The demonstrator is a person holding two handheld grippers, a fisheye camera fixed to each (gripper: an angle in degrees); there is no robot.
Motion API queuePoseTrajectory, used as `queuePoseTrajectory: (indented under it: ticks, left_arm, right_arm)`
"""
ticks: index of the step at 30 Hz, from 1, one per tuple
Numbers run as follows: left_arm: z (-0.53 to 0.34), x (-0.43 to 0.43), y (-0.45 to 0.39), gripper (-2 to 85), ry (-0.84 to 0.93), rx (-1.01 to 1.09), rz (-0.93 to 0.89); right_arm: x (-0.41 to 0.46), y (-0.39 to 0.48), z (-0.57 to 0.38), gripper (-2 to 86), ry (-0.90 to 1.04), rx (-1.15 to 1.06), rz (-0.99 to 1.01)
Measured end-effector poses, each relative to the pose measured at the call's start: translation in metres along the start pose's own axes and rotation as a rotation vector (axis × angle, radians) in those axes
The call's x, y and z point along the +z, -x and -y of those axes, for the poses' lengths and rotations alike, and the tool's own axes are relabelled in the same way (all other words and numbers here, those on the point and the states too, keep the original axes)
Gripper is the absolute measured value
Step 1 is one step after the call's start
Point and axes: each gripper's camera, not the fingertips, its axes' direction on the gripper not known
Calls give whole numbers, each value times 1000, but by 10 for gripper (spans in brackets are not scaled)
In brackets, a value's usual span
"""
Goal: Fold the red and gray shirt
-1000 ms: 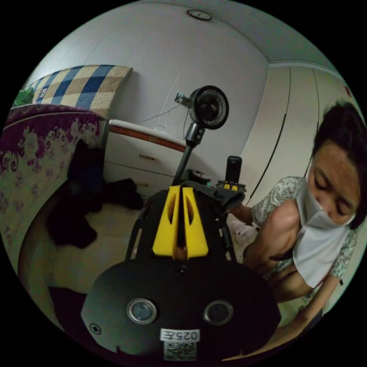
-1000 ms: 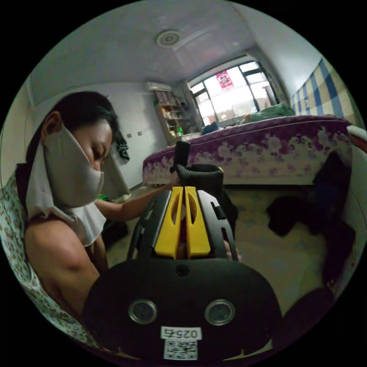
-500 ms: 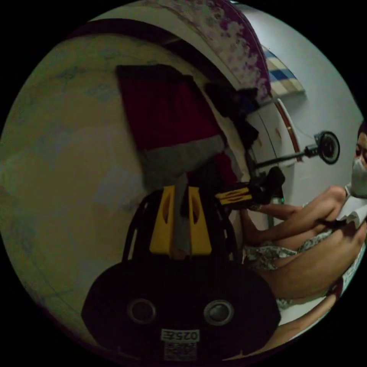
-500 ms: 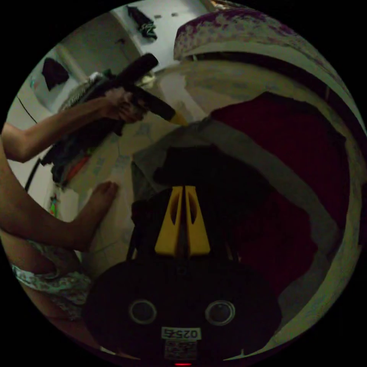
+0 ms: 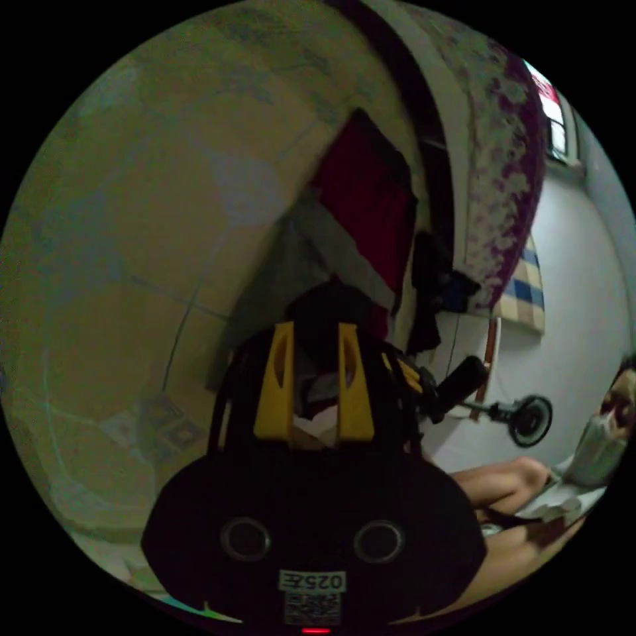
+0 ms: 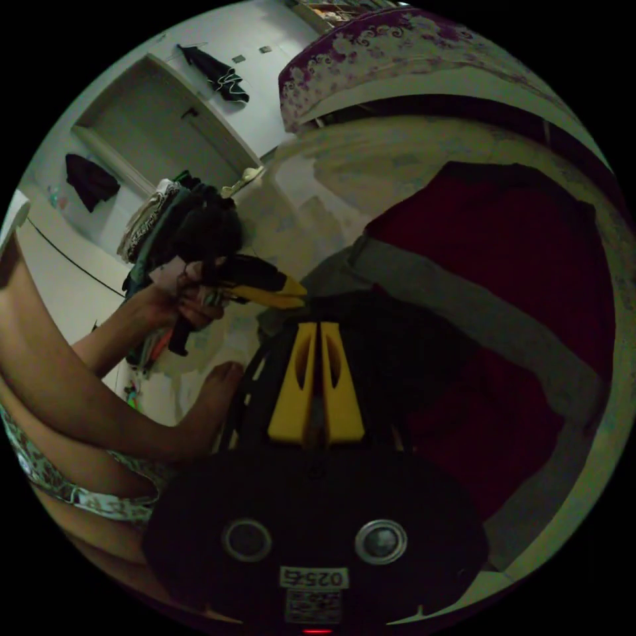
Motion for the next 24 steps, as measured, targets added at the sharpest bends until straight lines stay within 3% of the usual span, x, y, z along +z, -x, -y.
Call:
queuePoseTrajectory:
  ticks: [4, 10, 15, 16, 20, 24]
  left_arm:
    - [-34, -44, 48, 95, -14, -243, -266]
    - [-63, -69, 87, 94, 19, -384, -566]
    - [-72, -83, 93, 41, 40, -414, -636]
    - [-76, -90, 95, 5, 23, -414, -637]
    - [-82, -126, 93, -10, -16, -373, -559]
    - [-78, -176, 55, -11, -53, -77, -141]
  right_arm:
    - [-18, -17, -10, -8, -56, 53, 55]
    - [-38, -37, -17, -7, -63, 56, 107]
    - [-47, -45, -24, -1, -60, 43, 126]
    - [-49, -45, -26, 5, -50, 29, 122]
    - [-48, -40, -35, 55, 32, -65, 102]
    - [-83, -51, -65, 77, -12, -38, 22]
